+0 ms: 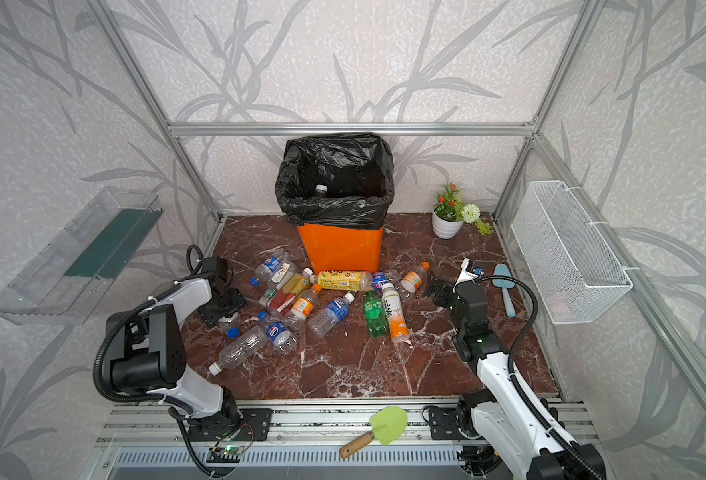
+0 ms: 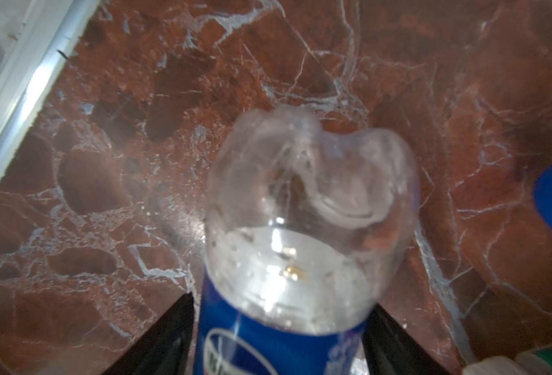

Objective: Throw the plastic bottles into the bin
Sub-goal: 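Grasp the blue-labelled Pepsi bottle with the left gripper and lift it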

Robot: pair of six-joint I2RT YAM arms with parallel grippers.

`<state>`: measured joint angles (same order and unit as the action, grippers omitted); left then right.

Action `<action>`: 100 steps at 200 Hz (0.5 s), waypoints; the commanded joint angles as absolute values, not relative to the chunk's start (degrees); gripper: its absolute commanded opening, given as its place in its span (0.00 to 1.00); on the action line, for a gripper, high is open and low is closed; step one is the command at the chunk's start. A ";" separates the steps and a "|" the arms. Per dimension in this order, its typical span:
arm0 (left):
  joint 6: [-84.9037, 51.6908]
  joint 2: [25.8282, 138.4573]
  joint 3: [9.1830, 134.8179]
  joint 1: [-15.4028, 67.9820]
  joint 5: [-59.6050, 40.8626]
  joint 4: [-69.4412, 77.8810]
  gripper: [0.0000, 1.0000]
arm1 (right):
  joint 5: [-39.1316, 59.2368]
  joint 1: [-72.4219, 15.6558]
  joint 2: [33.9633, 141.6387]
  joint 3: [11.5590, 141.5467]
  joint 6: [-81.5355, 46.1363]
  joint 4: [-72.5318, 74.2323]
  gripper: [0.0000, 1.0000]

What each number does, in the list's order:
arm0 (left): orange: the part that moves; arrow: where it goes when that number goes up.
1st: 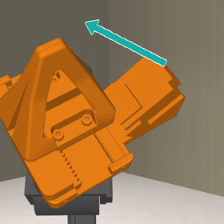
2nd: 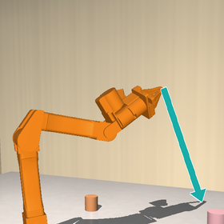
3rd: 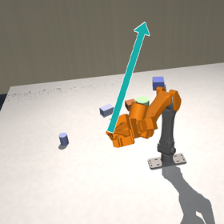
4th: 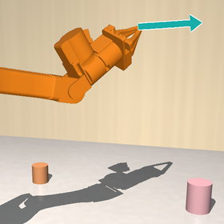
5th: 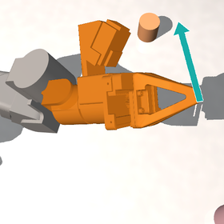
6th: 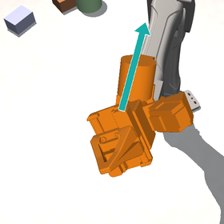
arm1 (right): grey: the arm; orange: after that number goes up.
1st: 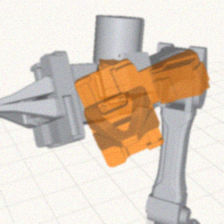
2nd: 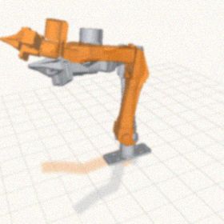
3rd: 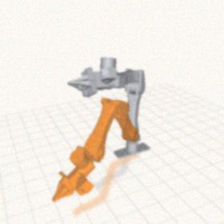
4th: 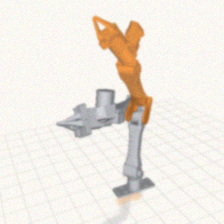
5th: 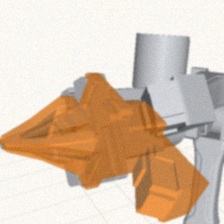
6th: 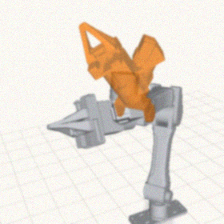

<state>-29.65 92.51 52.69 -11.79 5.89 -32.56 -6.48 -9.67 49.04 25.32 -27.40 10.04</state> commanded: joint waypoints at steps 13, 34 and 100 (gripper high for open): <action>-28.56 93.95 54.92 -12.07 3.86 -33.17 0.70 | -5.54 -8.70 47.96 24.48 -29.30 11.84 0.99; -28.20 93.96 55.02 -12.04 3.74 -32.90 0.64 | -5.45 -8.61 47.30 24.13 -29.53 11.80 0.99; -28.08 85.94 53.20 -11.96 0.10 -29.28 0.40 | -5.99 -8.51 45.28 23.62 -29.97 10.73 0.99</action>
